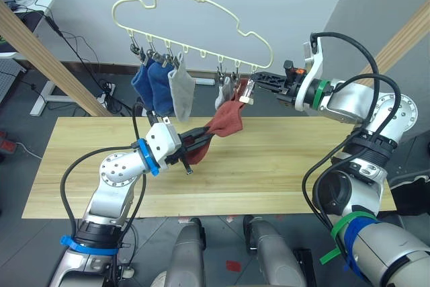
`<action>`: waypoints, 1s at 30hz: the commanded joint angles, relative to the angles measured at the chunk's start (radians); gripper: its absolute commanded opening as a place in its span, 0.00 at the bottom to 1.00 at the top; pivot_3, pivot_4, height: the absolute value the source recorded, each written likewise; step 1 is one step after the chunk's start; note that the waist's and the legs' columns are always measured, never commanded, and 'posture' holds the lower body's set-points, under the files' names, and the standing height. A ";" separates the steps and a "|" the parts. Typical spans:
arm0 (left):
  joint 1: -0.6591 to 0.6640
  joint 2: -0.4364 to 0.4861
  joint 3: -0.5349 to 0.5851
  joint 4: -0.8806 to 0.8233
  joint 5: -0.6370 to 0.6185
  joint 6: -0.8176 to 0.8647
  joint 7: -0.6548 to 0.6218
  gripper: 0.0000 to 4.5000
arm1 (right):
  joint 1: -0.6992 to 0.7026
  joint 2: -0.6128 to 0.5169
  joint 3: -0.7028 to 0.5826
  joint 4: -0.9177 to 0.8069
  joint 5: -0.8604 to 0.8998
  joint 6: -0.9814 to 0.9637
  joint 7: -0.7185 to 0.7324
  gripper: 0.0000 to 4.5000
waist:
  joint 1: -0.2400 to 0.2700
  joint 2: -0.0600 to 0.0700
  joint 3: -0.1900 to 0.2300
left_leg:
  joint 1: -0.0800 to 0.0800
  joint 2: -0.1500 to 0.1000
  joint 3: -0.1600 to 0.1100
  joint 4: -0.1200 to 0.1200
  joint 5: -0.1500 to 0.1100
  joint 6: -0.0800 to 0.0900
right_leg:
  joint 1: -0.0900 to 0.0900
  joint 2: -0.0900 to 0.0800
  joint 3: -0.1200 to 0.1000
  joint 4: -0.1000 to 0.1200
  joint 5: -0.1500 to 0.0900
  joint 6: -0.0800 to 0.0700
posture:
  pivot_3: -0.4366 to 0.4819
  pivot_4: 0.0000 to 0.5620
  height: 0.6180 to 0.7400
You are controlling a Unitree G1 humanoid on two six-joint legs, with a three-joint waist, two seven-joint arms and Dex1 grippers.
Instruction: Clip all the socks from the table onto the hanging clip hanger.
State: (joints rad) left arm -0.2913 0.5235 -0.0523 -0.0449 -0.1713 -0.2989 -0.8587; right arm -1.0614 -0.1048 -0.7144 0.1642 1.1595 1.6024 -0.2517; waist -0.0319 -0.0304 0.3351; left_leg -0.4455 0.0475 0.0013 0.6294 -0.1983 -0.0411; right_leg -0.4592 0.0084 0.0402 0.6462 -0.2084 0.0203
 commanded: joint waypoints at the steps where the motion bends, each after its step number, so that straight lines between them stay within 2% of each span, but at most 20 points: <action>1: -0.010 -0.005 0.002 0.002 0.018 -0.048 0.018 0.00 | 0.005 0.004 -0.007 0.011 0.051 0.012 -0.049 0.05 | 0.000 0.000 0.000 | 0.000 0.000 0.000 0.000 0.000 0.000 | 0.000 0.000 0.000 0.000 0.000 0.000 | 0.46 0.60 1.00; 11: -0.048 -0.030 -0.011 0.022 0.042 -0.064 0.041 0.00 | 0.008 0.022 -0.007 0.036 0.181 0.002 -0.174 0.05 | -0.001 0.000 0.000 | 0.000 0.000 0.000 0.000 0.000 0.000 | 0.000 0.000 0.000 0.000 0.000 0.000 | 0.46 0.61 1.00; 18: -0.065 -0.031 -0.020 0.010 0.040 -0.051 0.053 0.00 | 0.032 0.016 0.047 0.036 0.276 -0.036 -0.231 0.05 | -0.001 0.000 0.000 | 0.000 0.000 0.000 0.000 0.000 0.000 | 0.000 0.000 0.000 0.000 0.000 0.000 | 0.46 0.62 1.00; 21: -0.065 -0.028 -0.023 0.004 0.044 -0.052 0.053 0.00 | 0.049 -0.005 0.084 0.035 0.311 -0.058 -0.242 0.21 | -0.001 0.000 0.000 | 0.000 0.000 0.000 0.000 0.000 0.000 | 0.000 0.000 0.000 0.000 0.000 0.000 | 0.46 0.62 1.00; 30: -0.080 -0.057 -0.069 -0.051 0.052 0.048 0.066 0.00 | 0.102 -0.101 0.204 0.021 0.518 -0.184 -0.305 0.95 | -0.001 0.000 0.000 | -0.002 0.000 0.000 0.000 0.000 0.000 | -0.001 0.000 0.000 0.000 0.000 0.000 | 0.45 0.63 1.00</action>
State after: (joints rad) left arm -0.3641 0.4713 -0.1170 -0.0489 -0.1172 -0.2583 -0.8016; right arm -0.9649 -0.1861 -0.5215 0.2206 1.6095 1.4454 -0.5502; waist -0.0326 -0.0304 0.3351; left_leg -0.4474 0.0475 0.0010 0.6295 -0.1983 -0.0410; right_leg -0.4602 0.0085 0.0402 0.6458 -0.2084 0.0204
